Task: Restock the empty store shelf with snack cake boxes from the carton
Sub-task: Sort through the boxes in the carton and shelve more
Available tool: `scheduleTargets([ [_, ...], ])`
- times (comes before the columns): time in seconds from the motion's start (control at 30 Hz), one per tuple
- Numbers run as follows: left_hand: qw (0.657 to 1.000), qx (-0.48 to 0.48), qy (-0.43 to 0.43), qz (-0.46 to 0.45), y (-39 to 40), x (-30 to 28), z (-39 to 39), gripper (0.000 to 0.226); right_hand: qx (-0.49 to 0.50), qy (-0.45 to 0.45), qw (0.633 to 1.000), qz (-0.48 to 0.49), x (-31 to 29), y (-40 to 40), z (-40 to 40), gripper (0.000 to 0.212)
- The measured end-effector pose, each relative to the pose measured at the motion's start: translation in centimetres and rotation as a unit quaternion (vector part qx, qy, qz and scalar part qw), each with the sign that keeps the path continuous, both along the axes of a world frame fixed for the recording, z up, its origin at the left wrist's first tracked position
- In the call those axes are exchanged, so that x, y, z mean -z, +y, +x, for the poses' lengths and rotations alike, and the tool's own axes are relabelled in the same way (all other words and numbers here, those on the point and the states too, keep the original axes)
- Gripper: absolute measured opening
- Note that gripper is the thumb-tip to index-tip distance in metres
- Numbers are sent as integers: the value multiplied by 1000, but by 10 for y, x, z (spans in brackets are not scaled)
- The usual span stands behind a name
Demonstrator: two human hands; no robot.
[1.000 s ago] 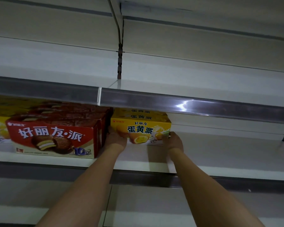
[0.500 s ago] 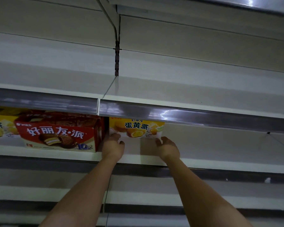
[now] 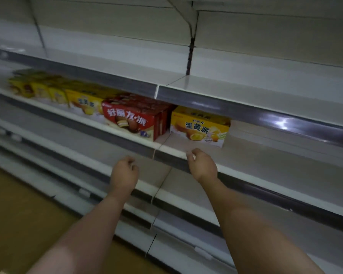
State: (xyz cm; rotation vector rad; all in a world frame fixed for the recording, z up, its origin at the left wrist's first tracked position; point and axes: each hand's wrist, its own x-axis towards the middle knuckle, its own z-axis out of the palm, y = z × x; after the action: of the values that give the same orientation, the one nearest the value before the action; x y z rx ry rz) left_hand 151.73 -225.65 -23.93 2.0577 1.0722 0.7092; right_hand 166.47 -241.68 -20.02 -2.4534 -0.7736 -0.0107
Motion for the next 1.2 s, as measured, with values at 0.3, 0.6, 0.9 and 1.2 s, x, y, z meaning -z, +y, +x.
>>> scheduleTargets([
  [0.3,976,-205,31,-65,-28,34,-184,28,-193,71,979,-3,28,35,-116,36],
  [0.6,912,-389,70,-113,-51,62,-369,25,-373,65,918,-118,66,89,-288,43],
  [0.9,855,-471,101,-189,-47,95,-540,27,-466,101,857,-192,91,140,-470,46],
  [1.2,844,-468,107,-239,-8,139,-643,35,-457,204,836,-225,147,200,-589,41],
])
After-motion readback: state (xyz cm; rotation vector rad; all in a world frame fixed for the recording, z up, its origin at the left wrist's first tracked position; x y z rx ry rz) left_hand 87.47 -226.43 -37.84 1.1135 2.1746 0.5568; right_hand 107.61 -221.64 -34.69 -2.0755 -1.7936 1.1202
